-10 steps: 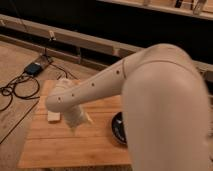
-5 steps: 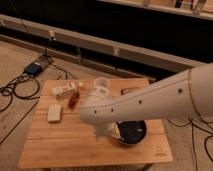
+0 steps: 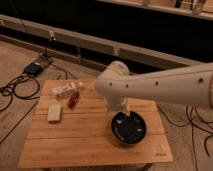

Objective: Move the arm in a circular motion

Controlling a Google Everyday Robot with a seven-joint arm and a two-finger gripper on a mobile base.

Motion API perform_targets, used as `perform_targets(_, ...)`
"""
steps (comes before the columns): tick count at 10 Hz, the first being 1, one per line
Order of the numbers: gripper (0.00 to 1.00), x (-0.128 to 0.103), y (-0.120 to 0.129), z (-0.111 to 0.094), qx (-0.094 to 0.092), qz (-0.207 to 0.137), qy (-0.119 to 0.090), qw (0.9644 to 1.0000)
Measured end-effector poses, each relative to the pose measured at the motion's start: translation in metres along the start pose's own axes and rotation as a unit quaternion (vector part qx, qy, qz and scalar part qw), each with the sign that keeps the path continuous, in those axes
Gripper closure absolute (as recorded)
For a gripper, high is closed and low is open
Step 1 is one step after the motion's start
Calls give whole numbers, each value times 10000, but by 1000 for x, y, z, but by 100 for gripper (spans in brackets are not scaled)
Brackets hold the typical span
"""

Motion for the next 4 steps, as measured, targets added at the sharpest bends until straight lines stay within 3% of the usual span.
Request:
perform_targets(2, 35, -47, 41, -3, 14, -186, -132, 9997)
perform_targets(4, 35, -66, 57, -3, 41, -239, -186, 9995)
